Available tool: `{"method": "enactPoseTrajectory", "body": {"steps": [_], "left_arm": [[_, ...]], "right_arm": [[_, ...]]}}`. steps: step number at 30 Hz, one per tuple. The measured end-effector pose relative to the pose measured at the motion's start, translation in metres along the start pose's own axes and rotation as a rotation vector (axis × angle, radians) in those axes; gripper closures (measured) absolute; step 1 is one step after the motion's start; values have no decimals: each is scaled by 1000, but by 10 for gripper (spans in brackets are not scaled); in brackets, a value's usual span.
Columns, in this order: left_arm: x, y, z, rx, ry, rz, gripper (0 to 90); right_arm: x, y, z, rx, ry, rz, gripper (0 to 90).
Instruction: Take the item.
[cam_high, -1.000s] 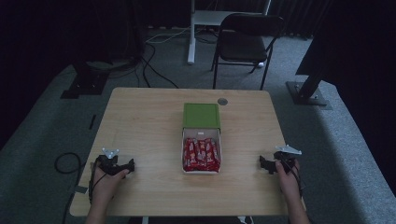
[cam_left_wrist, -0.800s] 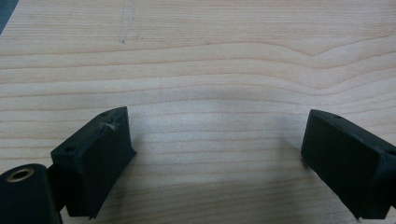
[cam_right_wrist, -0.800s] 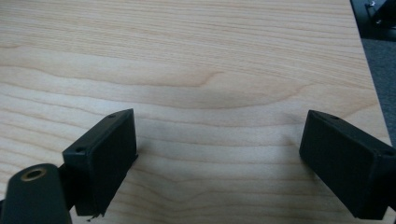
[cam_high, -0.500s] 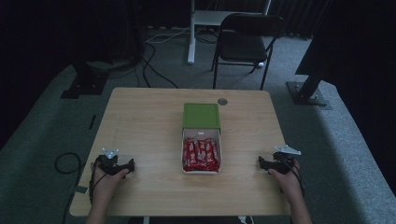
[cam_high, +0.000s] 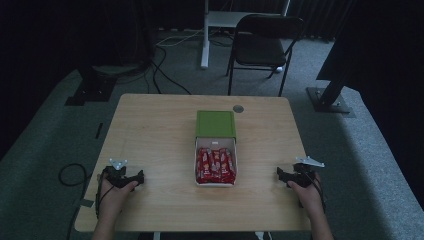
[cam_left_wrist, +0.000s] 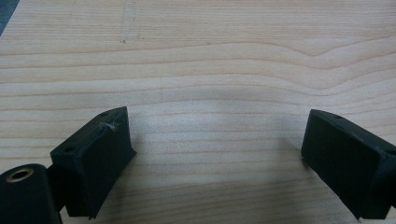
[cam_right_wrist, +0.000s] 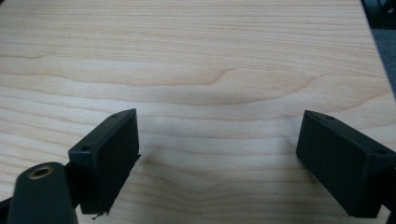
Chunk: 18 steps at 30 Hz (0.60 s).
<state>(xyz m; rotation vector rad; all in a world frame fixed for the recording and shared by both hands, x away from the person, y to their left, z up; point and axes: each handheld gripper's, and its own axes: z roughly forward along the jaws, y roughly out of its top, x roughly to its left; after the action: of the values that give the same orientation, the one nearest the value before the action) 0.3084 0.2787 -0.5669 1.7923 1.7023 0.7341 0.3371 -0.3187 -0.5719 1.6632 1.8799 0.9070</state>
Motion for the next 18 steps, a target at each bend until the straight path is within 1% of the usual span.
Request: {"method": "enactPoseTrajectory", "body": {"steps": [1, 8, 11, 18], "left_arm": [[0, 0, 0, 0, 0, 0, 93], [0, 0, 0, 0, 0, 0, 93], [0, 0, 0, 0, 0, 0, 93], [0, 0, 0, 1, 0, 1, 92]], "right_arm": [[2, 0, -1, 3, 9, -3, 127], [6, 5, -5, -7, 16, 2, 127], [11, 9, -9, -19, 24, 11, 130], [17, 17, -15, -45, 28, 4, 134]]}}
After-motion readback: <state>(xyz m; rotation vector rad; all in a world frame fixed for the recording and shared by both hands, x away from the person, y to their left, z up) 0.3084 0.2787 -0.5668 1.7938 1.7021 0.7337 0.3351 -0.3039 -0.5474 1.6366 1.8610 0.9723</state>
